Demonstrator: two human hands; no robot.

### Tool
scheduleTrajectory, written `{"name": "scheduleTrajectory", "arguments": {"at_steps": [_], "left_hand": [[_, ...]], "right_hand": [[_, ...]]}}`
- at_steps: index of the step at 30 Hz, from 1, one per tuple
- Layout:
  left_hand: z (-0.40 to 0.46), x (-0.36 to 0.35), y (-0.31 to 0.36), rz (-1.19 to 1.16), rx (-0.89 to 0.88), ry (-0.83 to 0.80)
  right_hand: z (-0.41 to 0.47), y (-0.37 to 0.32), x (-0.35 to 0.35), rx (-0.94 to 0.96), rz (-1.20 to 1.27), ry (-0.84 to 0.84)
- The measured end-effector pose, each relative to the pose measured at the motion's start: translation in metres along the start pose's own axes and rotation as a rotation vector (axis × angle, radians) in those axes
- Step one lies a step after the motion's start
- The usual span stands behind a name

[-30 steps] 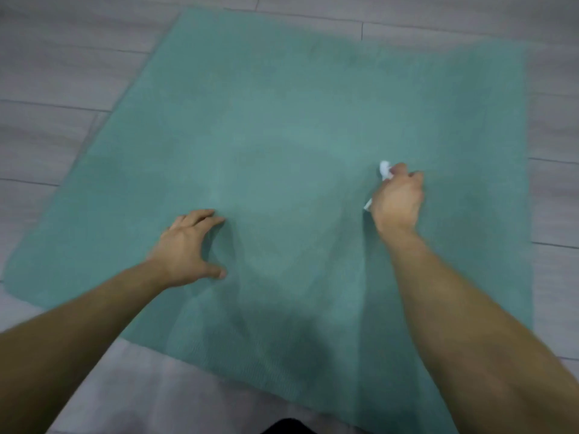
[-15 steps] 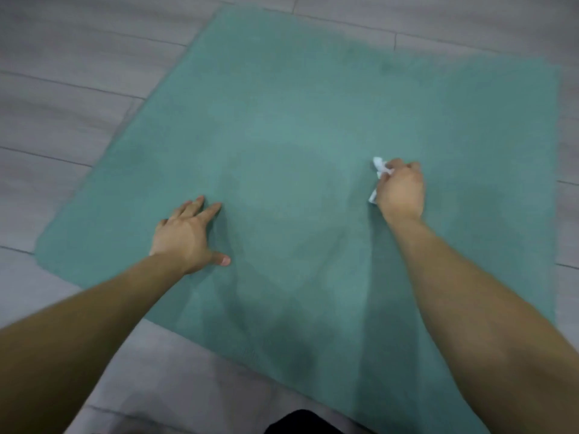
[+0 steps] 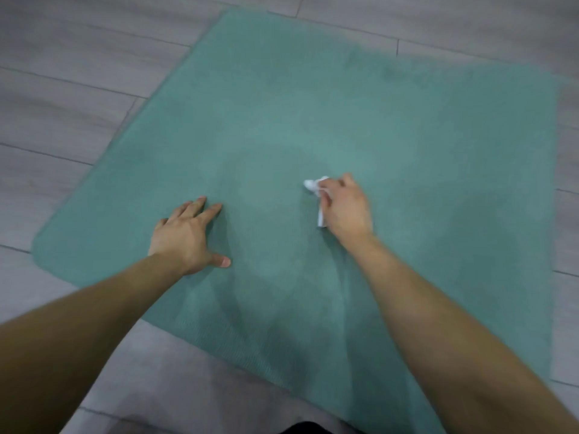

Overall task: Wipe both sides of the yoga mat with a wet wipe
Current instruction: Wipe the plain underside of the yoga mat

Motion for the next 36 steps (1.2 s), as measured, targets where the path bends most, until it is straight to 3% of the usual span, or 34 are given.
{"name": "scheduleTrajectory", "arguments": {"at_steps": [3, 6, 9, 12, 13, 15, 17, 20, 22, 23, 24, 26, 29, 31, 36], "left_hand": [[-0.001, 0.000, 0.002, -0.001, 0.008, -0.010], [0.001, -0.002, 0.000, 0.002, 0.016, -0.018], [0.002, -0.002, -0.002, -0.002, 0.010, -0.006], [0.004, -0.003, -0.003, 0.012, -0.039, 0.005], [0.005, -0.003, -0.005, 0.014, -0.060, 0.002], [0.010, -0.002, -0.018, 0.030, -0.090, -0.015], [0.012, -0.001, -0.050, 0.019, -0.020, -0.019], [0.006, -0.013, -0.107, -0.107, 0.268, -0.142], [0.006, -0.028, -0.120, -0.213, 0.346, -0.266], [0.007, -0.034, -0.120, -0.245, 0.352, -0.308], [0.008, -0.038, -0.118, -0.266, 0.352, -0.342], [0.009, -0.043, -0.114, -0.290, 0.341, -0.387], [0.010, -0.044, -0.113, -0.301, 0.337, -0.391], [0.010, -0.044, -0.114, -0.293, 0.346, -0.391], [0.010, -0.051, -0.115, -0.348, 0.318, -0.403]], "right_hand": [[0.007, 0.149, 0.063, -0.434, -0.062, 0.124], [-0.018, 0.146, 0.072, -0.608, -0.031, 0.210], [-0.018, 0.017, 0.017, -0.320, 0.185, 0.111], [-0.037, -0.146, -0.054, 0.214, 0.220, -0.307], [-0.049, -0.178, -0.063, 0.407, 0.190, -0.366], [-0.041, -0.177, -0.055, 0.589, 0.151, -0.257], [-0.005, -0.105, -0.031, 0.386, 0.085, -0.086], [0.035, 0.054, 0.024, -0.224, -0.001, 0.096], [0.030, 0.095, 0.048, -0.483, -0.016, 0.166], [0.027, 0.081, 0.046, -0.509, -0.005, 0.183], [0.025, 0.049, 0.036, -0.451, 0.026, 0.173], [0.018, -0.050, -0.007, -0.139, 0.139, 0.082], [-0.023, -0.209, -0.069, 0.503, 0.149, -0.273], [-0.034, -0.243, -0.076, 0.790, 0.079, -0.429], [0.068, -0.167, -0.046, 0.724, -0.062, -0.418]]}}
Point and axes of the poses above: each hand's wrist, its own z-axis towards the middle knuckle, its own x-axis out of the back of the hand, y = z × x, the point moved 9 cm from there along z, towards the middle knuckle, and after that the axes turned 4 degrees about -y, right-handed, at the moved point
